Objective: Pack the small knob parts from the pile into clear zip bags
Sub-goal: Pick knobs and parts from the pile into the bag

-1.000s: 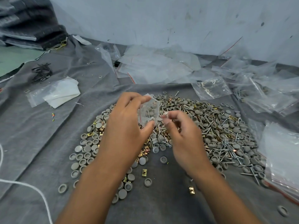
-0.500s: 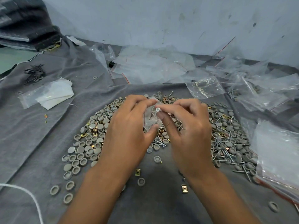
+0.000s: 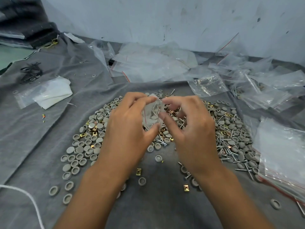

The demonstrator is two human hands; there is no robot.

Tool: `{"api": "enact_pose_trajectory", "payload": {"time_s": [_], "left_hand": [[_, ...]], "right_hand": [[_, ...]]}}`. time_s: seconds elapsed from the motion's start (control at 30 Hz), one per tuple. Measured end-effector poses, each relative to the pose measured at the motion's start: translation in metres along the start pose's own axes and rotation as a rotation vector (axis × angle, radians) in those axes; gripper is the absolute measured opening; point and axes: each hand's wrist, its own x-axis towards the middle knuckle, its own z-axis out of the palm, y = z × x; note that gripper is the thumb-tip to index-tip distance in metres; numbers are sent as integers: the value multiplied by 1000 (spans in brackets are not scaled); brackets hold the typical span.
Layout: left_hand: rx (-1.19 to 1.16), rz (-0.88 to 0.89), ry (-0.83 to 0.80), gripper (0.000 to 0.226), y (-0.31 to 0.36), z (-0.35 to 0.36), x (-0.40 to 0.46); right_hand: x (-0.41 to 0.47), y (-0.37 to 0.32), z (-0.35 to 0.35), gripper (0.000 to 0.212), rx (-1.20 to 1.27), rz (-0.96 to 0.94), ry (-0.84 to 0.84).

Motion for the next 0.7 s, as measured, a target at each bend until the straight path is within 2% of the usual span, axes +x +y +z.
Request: {"api": "enact_pose_trajectory", "payload": {"time_s": [0.13, 0.2, 0.3, 0.37, 0.43, 0.53, 0.7], "left_hand": [[201, -101, 56, 56, -5, -8, 1], [207, -158, 69, 55, -6, -11, 2], [169, -204, 75, 55, -7, -12, 3], [151, -219, 80, 57, -8, -12, 4], [148, -236, 75, 58, -9, -13, 5], [145, -240, 64, 59, -10, -14, 5], [131, -220, 61, 58, -12, -15, 5]], "right_hand": [[4, 6, -6, 15, 60, 81, 16], [1, 11, -7, 14, 28, 137, -66], [-9, 15, 0, 15, -38, 184, -425], [-17, 12, 10, 20, -129, 82, -643], [-23, 9, 22, 26, -191, -44, -743], [-23, 9, 33, 31, -251, -115, -784], [-24, 15, 40, 26, -359, -147, -744]]}}
